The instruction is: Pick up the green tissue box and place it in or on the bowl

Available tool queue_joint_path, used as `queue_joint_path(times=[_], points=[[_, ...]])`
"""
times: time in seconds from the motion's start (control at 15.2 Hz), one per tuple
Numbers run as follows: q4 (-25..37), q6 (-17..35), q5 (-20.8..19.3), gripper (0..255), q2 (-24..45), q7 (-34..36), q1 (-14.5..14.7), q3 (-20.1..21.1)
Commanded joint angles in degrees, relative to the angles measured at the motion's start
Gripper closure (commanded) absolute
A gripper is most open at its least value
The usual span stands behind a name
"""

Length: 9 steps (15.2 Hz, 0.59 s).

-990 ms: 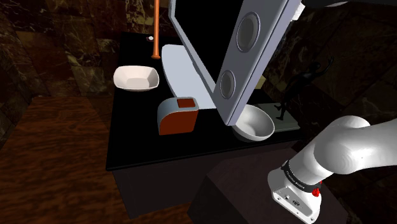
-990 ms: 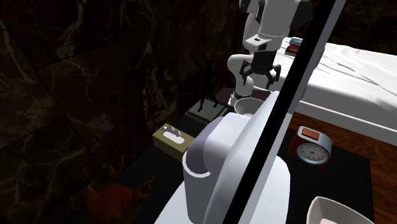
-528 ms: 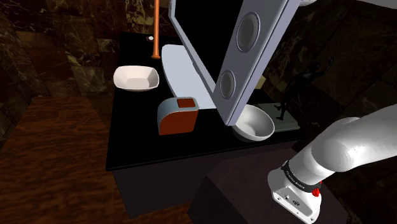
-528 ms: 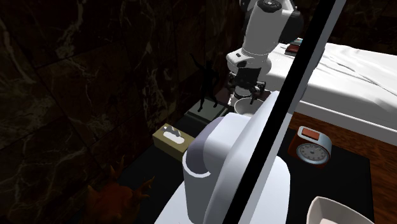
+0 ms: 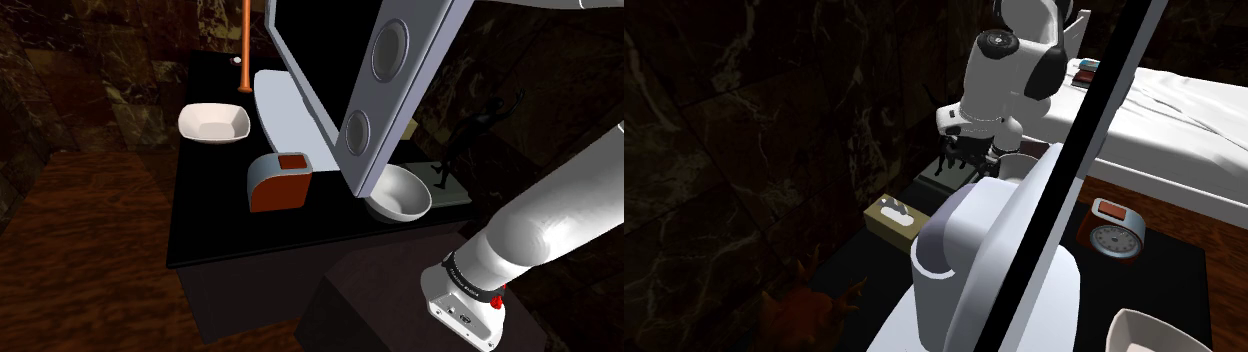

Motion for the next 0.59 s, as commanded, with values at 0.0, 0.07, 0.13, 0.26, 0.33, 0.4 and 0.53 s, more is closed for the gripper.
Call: queue_joint_path(times=[0.0, 0.07, 0.13, 0.26, 0.33, 0.4, 0.53], points=[[2.9, -0.5, -0.6, 0, 3.6, 1.4, -0.9, -0.8], [4.8, -1.0, -0.9, 0, 5.7, 1.9, -1.3, -1.2], [6.8, -1.5, -1.1, 0, 7.8, 2.4, -1.8, -1.7], [10.9, -2.6, -1.5, 0, 11.9, 3.3, -2.7, -2.7], [13.0, -3.3, -1.6, 0, 13.9, 3.7, -3.2, -3.2], [15.1, -3.9, -1.7, 0, 16.0, 4.1, -3.7, -3.7], [19.7, -5.4, -1.9, 0, 20.1, 4.9, -4.7, -4.7]])
